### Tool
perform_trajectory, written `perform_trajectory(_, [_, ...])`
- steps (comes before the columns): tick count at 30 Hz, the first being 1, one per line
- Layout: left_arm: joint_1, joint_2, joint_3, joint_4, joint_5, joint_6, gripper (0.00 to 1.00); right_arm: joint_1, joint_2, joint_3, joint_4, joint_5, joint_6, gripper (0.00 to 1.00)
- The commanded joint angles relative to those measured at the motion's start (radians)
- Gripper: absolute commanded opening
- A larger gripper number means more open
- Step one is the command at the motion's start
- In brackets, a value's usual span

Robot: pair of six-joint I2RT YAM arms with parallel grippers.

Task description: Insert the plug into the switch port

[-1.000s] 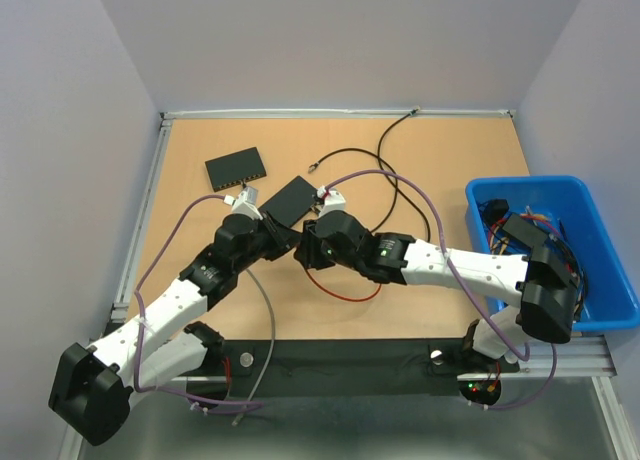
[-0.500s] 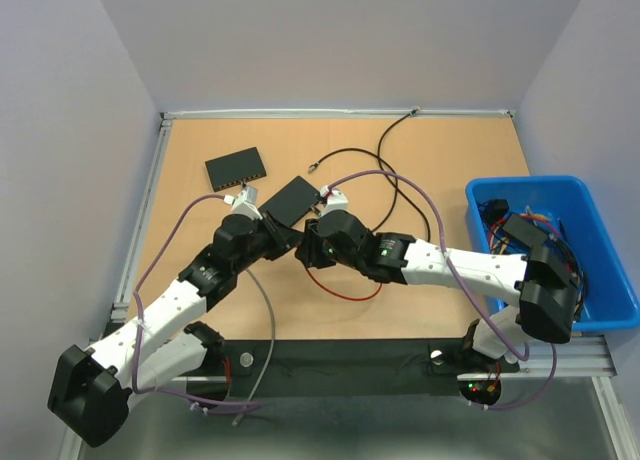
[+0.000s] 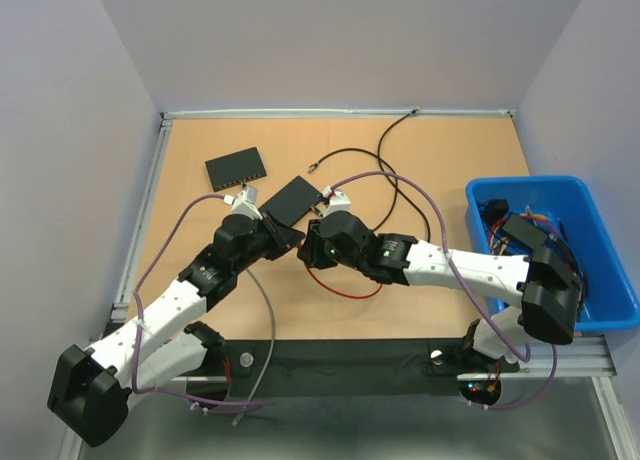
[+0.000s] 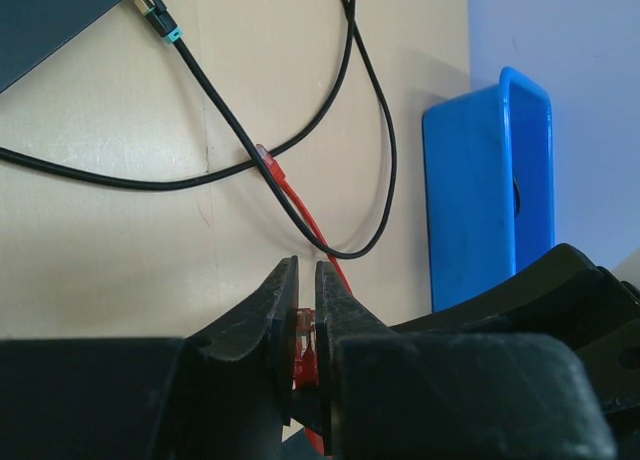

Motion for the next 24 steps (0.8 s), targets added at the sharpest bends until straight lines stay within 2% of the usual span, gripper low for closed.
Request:
perform_trajectory(1, [-0.005, -0.011, 0.046, 0.024, -0.005, -0.005, 0.0, -0.006, -0.033, -0.002, 0.04, 0.01, 0.01, 0.29])
perform_trajectory(5, [-0.005, -0.009, 0.047, 0.026, -0.006, -0.005, 0.0, -0.007, -0.031, 0.0, 0.045, 0.003, 0.012, 0.21])
perform_trajectory(14, [-0.01, -0.008, 0.052, 0.029, -0.005, 0.004, 0.0, -0.012, -0.041, -0.016, 0.049, -0.001, 0.015, 0.13])
perform_trajectory(16, [-0.008, -0.005, 0.061, 0.018, -0.014, 0.018, 0.06, -0.021, -0.047, -0.029, 0.049, 0.002, 0.002, 0.09])
perform_trajectory(21, [-0.002, 0.035, 0.144, -0.097, -0.128, 0.117, 0.31, -0.085, -0.085, -0.095, 0.048, -0.012, -0.028, 0.06])
perform_trajectory(23, [0.013, 0.084, 0.204, -0.173, -0.17, 0.175, 0.4, -0.119, -0.096, -0.118, 0.048, -0.032, -0.056, 0.04])
perform_trajectory(24, [0.027, 0.127, 0.225, -0.19, -0.176, 0.194, 0.41, -0.128, -0.096, -0.123, 0.048, -0.038, -0.068, 0.04])
